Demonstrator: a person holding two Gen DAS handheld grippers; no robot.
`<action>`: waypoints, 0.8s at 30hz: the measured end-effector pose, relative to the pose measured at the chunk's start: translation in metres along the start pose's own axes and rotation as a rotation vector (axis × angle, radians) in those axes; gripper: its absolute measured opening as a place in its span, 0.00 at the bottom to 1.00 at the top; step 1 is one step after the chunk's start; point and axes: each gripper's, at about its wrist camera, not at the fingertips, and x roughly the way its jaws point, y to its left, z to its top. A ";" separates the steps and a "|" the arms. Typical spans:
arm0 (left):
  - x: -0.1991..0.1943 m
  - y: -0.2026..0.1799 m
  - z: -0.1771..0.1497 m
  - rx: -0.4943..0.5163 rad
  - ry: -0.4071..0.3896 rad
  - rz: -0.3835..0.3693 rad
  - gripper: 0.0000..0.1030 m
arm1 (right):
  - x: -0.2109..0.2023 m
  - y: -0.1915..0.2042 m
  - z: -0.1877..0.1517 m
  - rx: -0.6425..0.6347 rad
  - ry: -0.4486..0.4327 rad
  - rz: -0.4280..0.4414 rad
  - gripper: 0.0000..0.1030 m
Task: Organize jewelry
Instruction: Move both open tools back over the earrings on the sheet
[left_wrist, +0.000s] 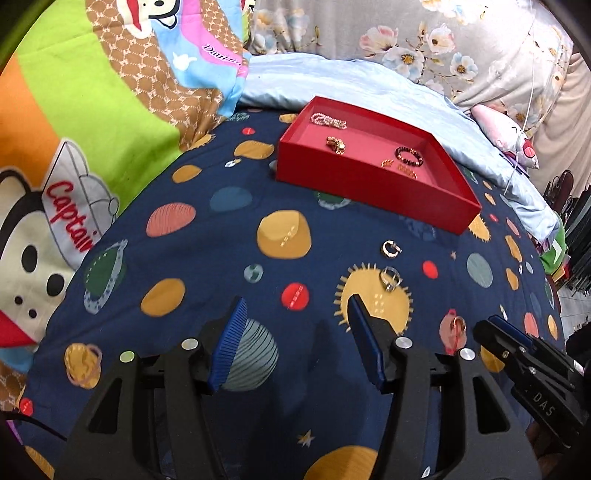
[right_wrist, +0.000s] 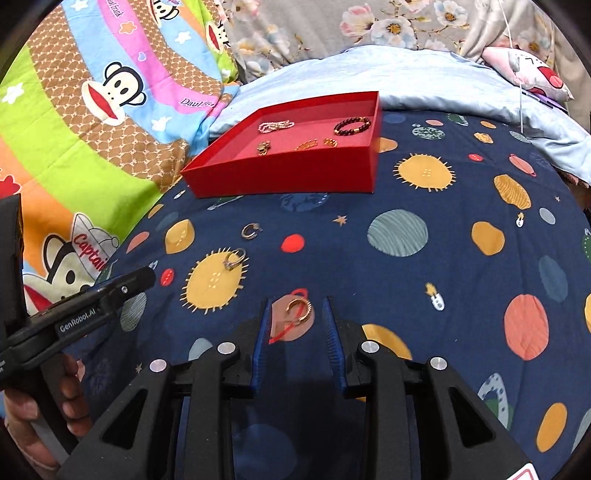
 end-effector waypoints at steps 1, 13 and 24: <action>-0.001 0.001 -0.002 0.001 0.004 0.000 0.54 | 0.000 0.001 -0.001 0.001 0.001 0.001 0.29; -0.014 -0.002 -0.028 0.041 0.041 -0.033 0.54 | 0.000 -0.001 -0.013 0.007 0.024 -0.020 0.32; -0.010 -0.069 -0.036 0.102 0.073 -0.151 0.64 | -0.019 -0.026 -0.007 0.044 -0.015 -0.071 0.32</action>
